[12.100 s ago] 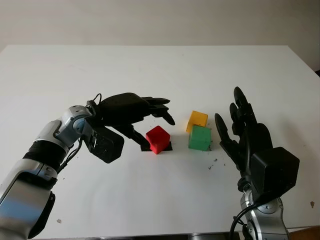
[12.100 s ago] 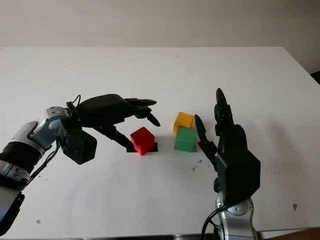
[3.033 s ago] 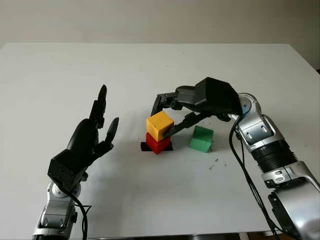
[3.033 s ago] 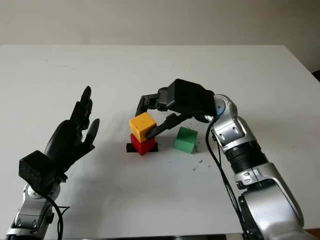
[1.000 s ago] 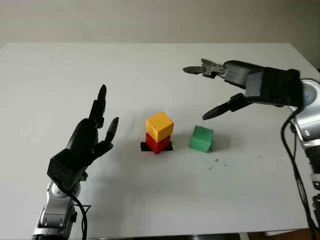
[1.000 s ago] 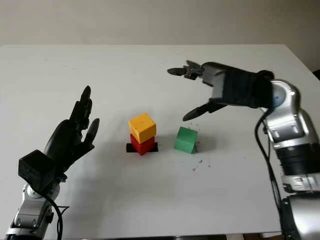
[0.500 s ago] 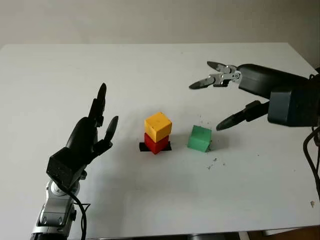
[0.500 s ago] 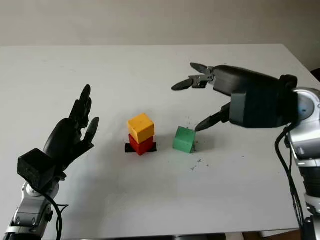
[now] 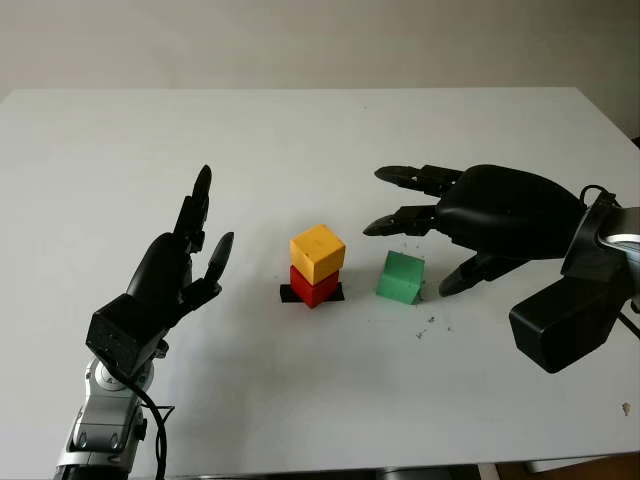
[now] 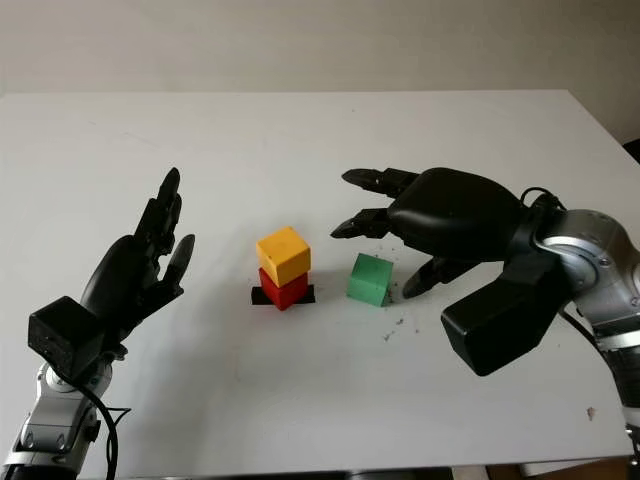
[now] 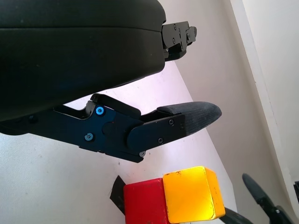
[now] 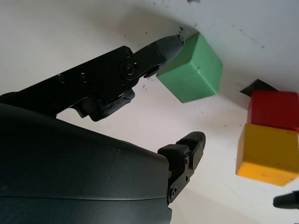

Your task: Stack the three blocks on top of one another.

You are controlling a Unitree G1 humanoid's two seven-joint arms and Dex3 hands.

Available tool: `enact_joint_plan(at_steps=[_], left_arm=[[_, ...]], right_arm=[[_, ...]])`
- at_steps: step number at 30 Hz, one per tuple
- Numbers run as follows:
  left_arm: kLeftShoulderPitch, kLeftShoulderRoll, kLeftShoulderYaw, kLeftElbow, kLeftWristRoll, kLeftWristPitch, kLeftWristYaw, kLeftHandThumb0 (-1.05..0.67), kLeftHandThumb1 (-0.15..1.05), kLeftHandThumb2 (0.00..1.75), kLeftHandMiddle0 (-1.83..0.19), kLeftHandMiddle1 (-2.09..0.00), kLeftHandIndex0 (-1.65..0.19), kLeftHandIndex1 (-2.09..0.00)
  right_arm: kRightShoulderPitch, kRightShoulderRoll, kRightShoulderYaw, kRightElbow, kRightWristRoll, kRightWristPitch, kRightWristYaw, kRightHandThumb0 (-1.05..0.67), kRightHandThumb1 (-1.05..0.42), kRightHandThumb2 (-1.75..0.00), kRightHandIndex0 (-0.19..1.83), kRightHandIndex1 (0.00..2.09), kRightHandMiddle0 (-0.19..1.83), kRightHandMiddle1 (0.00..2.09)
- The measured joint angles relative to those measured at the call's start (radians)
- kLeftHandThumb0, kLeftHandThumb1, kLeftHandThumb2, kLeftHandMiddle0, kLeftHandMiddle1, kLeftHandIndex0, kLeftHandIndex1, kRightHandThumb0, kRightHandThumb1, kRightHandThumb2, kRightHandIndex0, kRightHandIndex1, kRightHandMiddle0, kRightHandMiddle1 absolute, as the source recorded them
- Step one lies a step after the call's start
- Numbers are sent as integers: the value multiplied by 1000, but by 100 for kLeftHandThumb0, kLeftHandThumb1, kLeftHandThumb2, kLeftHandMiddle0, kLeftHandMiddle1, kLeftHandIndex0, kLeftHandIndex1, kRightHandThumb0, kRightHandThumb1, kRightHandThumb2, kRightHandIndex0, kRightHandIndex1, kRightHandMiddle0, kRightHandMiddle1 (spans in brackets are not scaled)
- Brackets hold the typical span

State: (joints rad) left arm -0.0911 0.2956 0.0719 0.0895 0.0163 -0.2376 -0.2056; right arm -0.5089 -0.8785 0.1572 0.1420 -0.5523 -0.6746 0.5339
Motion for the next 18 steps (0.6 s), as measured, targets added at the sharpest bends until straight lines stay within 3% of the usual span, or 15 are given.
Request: enact_joint_plan(at_steps=[18], left_arm=[[1,0,2,0,1,9,1,-63,105,65,18,-5,16,-6]], right_arm=[[-63,2,84,168,-147,-123,-141,-43,-89,-6,3,6,41,19]])
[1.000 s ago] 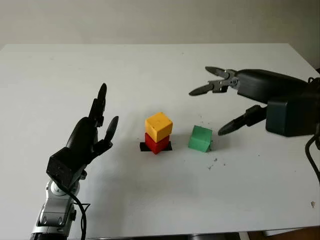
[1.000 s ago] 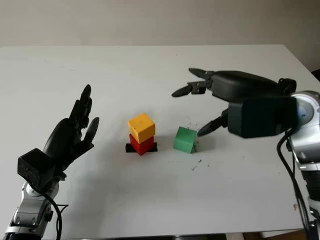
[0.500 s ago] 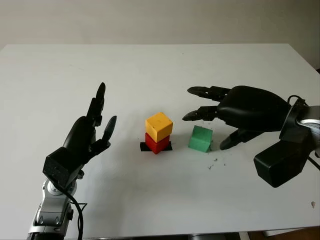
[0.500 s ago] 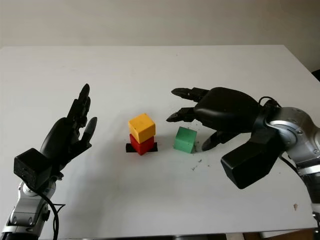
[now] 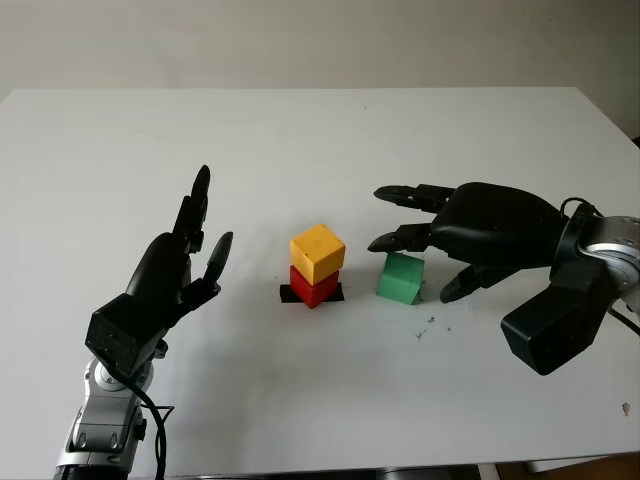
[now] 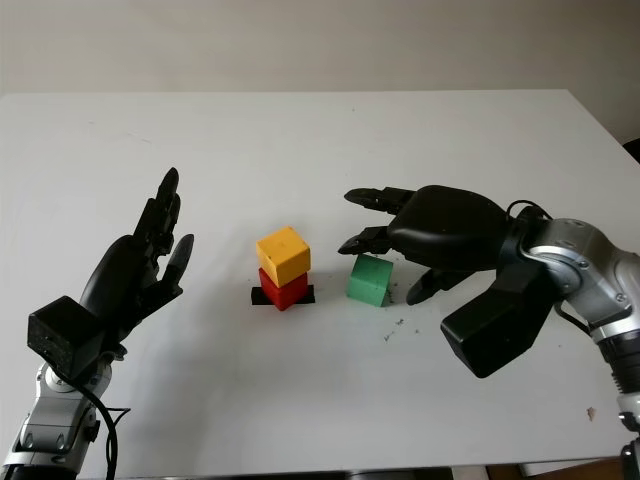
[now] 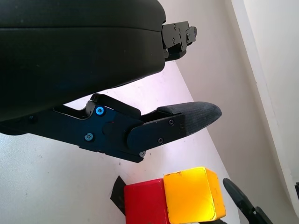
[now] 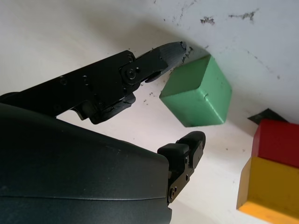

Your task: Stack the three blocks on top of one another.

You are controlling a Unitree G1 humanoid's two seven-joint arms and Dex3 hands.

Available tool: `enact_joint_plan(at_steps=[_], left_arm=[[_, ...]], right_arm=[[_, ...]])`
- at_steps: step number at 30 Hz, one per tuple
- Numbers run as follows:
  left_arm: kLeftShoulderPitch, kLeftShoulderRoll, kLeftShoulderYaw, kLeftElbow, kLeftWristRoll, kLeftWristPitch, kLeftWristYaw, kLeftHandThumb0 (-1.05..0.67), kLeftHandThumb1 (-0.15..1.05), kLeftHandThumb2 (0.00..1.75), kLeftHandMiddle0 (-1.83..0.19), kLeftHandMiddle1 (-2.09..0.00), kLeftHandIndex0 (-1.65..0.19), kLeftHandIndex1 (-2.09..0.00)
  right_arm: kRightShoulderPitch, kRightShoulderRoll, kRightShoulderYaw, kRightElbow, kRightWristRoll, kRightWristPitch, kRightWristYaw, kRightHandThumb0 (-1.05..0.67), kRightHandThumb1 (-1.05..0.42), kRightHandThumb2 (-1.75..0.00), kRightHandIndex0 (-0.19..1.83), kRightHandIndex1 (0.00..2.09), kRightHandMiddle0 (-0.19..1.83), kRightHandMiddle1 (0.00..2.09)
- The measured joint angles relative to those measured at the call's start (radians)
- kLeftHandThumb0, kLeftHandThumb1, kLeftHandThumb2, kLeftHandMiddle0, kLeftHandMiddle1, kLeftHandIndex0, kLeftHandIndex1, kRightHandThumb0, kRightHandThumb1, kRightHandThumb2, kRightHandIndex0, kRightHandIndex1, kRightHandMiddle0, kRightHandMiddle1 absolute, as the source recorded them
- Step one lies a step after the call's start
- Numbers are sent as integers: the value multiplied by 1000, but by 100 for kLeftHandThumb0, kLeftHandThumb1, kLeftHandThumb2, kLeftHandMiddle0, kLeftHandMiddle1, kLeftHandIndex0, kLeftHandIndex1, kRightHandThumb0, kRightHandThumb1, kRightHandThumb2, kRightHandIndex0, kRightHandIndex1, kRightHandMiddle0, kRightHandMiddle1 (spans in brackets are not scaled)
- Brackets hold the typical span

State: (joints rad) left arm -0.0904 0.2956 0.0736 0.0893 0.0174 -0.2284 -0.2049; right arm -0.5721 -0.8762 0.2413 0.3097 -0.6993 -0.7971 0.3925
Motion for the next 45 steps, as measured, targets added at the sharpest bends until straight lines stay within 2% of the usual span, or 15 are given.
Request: enact_joint_plan(at_steps=[11,19,24,26,29,33,40,45], left_arm=[[8,0,0,-17,-2,22,-1,-64,105,65,18,-6,17,-5],[16,0,0,-19,5,24,-2,-65,105,66,19,-5,18,-5],[17,0,0,-22,6,25,-4,-64,105,65,18,-5,18,-5],[17,0,0,-22,5,26,-5,-65,105,65,18,-6,18,-5],[17,0,0,-23,5,34,-6,-66,105,64,18,-6,18,-5],[17,0,0,-24,8,35,-6,-65,105,65,18,-5,19,-5],[17,0,0,-23,10,29,-6,-64,105,65,18,-5,19,-5],[17,0,0,-23,11,29,-5,-63,105,65,18,-5,18,-5]], right_arm=[[-35,27,41,105,-54,-56,-141,-37,-99,-8,7,7,46,22],[-48,39,60,133,-49,-61,-148,-40,-98,-5,8,7,51,26],[-48,45,61,135,-44,-60,-150,-41,-97,-5,13,8,61,34],[-48,48,61,139,-44,-61,-157,-40,-97,-5,15,8,65,49],[-51,49,62,141,-44,-63,-169,-38,-96,-5,19,6,52,104],[-55,49,62,141,-45,-65,-171,-38,-94,-5,23,7,49,133],[-58,48,62,140,-36,-63,-143,-41,-94,-6,27,7,44,141],[-58,48,59,116,65,32,-17,-43,-94,-5,27,7,42,139]])
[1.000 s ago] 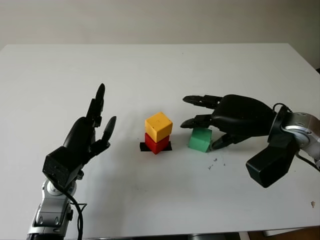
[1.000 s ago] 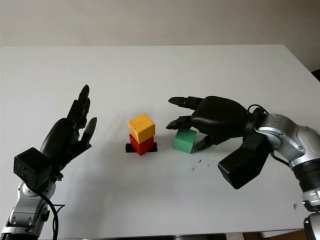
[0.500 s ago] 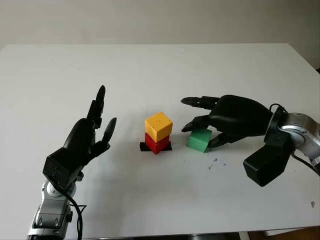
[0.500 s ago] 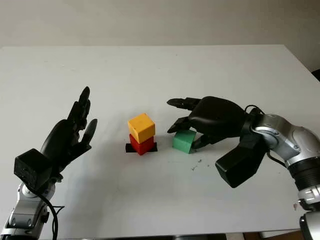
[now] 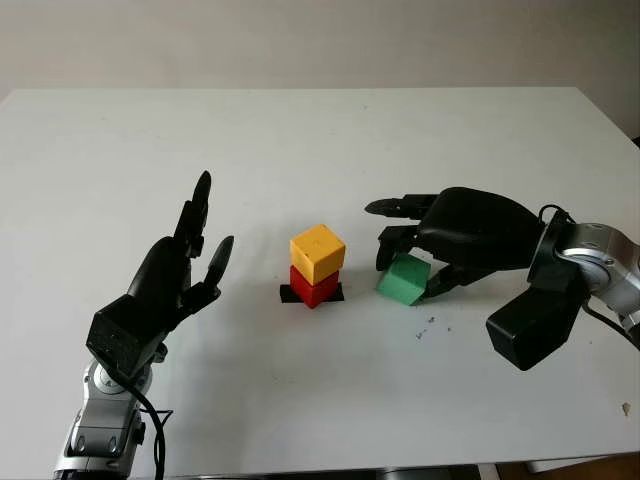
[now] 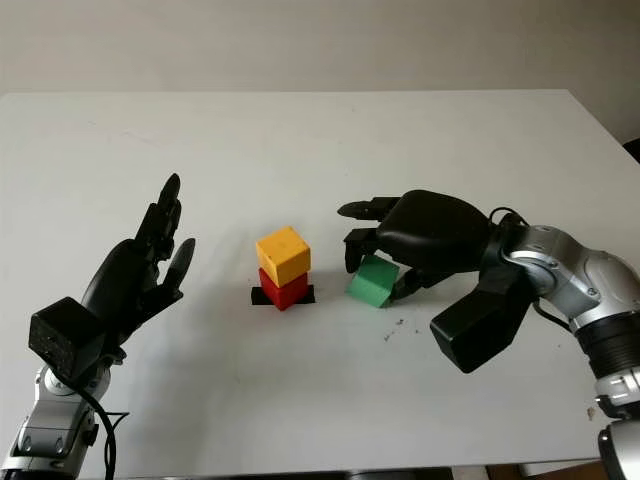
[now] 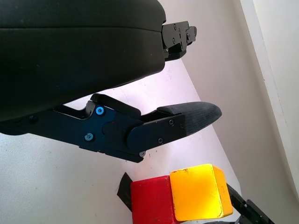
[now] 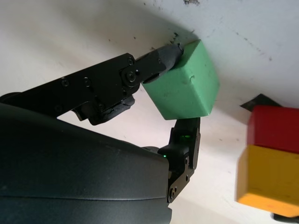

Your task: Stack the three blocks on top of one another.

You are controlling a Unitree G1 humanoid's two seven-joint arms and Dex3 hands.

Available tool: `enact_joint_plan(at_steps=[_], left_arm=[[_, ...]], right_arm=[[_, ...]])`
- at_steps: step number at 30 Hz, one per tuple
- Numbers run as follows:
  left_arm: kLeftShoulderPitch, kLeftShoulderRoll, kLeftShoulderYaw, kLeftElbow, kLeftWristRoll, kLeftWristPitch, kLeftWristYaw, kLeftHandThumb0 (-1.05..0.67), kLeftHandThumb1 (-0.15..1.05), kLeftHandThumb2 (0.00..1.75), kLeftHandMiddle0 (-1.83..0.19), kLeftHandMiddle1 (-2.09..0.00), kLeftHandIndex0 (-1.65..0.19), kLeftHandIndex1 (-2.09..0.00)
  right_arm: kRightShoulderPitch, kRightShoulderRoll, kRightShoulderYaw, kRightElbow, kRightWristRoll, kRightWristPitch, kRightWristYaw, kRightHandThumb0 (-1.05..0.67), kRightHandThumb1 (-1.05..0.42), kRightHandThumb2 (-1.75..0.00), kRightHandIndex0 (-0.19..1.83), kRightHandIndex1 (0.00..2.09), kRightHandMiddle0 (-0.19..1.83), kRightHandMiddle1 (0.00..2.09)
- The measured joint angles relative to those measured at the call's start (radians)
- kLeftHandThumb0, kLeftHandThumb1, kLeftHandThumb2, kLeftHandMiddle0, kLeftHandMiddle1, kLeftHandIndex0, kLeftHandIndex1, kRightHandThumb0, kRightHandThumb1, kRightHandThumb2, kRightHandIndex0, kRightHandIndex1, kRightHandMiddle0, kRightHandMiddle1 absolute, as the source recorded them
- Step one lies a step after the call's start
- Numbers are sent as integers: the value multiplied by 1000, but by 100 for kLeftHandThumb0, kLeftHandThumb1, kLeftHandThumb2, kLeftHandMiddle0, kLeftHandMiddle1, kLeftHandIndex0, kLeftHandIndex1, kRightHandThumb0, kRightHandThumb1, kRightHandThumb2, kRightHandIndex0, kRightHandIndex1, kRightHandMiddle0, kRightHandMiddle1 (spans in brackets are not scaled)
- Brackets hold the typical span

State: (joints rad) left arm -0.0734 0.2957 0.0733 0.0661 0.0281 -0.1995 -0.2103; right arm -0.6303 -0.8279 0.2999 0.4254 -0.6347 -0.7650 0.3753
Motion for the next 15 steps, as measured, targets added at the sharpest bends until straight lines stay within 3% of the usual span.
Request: enact_joint_plan(at_steps=[5,15], left_arm=[[0,0,-4,2,13,-14,4,-62,105,66,17,-6,18,-6],[-1,-7,-13,10,16,-27,15,-62,105,66,17,-5,18,-5]], right_arm=[[-13,0,-18,-22,63,92,89,-42,-95,-6,27,6,45,130],[-172,20,-52,-85,172,291,253,-36,-94,-5,30,6,51,111]])
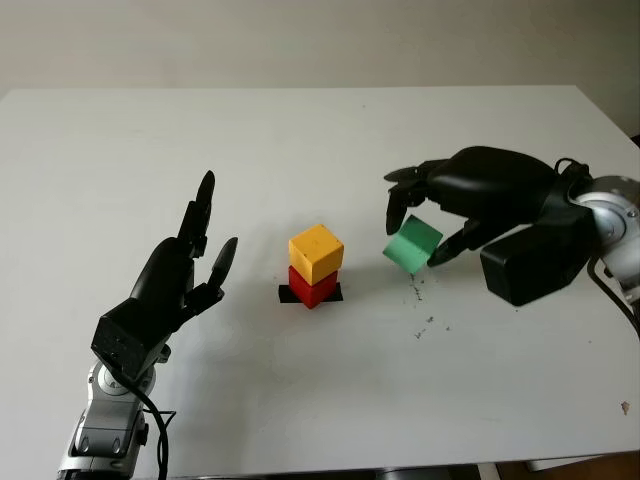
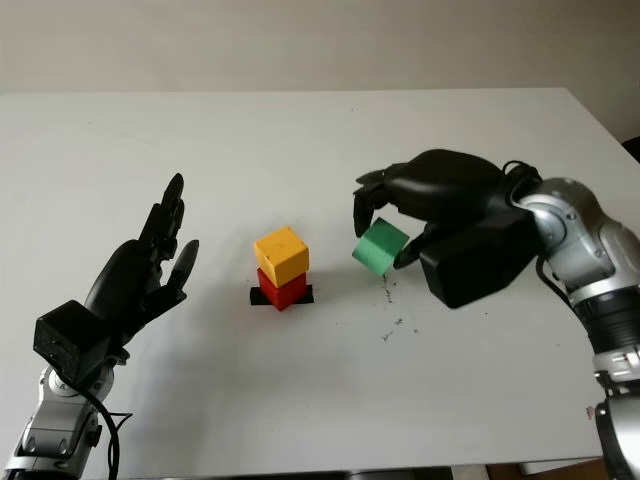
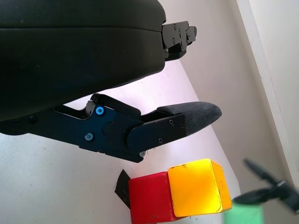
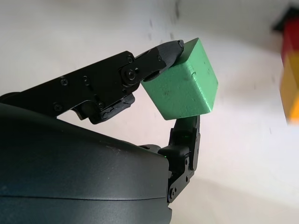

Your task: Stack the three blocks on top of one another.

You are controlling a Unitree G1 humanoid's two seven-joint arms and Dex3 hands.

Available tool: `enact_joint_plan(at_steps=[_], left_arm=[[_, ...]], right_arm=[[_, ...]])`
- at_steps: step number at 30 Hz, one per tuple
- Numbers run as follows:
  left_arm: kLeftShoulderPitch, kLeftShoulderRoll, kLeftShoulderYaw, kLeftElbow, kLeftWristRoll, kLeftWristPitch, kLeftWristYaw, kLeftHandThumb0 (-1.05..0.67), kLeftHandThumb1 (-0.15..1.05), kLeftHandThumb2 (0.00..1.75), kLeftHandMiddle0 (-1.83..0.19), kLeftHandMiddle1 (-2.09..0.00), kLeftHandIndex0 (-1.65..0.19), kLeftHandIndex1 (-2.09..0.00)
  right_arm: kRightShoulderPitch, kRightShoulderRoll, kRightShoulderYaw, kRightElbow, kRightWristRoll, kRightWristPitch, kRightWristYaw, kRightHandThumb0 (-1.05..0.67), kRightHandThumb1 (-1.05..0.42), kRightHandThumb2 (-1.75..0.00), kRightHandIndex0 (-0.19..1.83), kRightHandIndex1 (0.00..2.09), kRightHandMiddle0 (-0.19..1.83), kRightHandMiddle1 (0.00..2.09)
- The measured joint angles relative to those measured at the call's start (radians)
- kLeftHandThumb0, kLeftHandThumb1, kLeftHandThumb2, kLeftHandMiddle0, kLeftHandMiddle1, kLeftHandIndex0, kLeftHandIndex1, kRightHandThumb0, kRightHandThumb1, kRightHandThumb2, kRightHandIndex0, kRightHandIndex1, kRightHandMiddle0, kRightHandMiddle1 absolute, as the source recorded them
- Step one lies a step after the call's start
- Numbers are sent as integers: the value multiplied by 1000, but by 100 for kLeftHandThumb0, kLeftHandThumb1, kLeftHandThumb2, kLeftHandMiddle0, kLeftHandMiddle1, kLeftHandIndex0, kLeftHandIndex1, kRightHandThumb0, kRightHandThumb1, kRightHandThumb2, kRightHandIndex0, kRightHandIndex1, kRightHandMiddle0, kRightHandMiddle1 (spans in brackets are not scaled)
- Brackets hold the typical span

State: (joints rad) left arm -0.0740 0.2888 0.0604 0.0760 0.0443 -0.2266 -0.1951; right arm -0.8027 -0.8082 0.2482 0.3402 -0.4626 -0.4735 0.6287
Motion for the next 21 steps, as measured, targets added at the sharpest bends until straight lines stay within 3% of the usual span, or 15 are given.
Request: enact_joint_plan(at_steps=[17,21], left_arm=[[-4,-20,-4,12,1,-15,15,-63,105,67,19,-5,18,-5],[-4,-28,-4,10,-7,-7,16,-63,105,66,19,-5,19,-5]], right_arm=[[-255,142,20,-48,110,339,278,-36,-95,-6,28,5,33,155],[-284,184,48,-129,94,472,331,-33,-96,-6,25,4,31,155]])
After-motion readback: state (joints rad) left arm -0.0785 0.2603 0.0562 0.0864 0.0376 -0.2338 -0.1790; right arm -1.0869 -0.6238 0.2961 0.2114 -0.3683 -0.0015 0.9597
